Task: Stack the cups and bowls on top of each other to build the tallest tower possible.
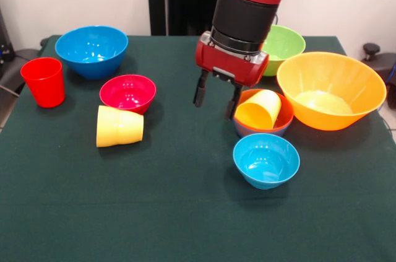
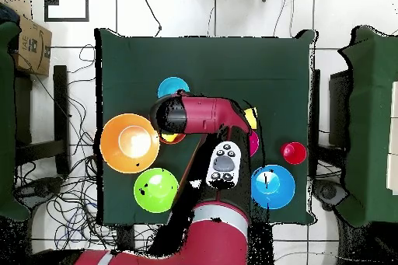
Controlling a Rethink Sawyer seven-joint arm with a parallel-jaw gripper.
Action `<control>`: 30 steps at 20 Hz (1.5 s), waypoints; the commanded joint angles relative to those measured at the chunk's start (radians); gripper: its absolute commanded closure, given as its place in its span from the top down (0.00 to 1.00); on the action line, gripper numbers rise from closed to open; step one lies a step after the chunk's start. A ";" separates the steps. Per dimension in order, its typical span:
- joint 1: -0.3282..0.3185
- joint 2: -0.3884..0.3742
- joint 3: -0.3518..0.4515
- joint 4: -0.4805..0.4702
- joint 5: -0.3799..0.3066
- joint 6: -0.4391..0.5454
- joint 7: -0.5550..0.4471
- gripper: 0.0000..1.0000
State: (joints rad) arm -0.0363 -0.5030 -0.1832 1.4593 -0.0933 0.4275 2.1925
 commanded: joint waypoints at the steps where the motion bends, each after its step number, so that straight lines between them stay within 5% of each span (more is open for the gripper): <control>1: 0.041 -0.005 0.064 0.101 0.022 -0.051 0.147 1.00; 16: 0.083 -0.015 0.050 0.131 0.073 -0.042 0.150 1.00; 30: 0.047 0.050 0.055 0.113 0.065 -0.121 0.116 1.00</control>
State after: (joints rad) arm 0.0327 -0.5050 -0.1914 1.5493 -0.0341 0.3653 2.1925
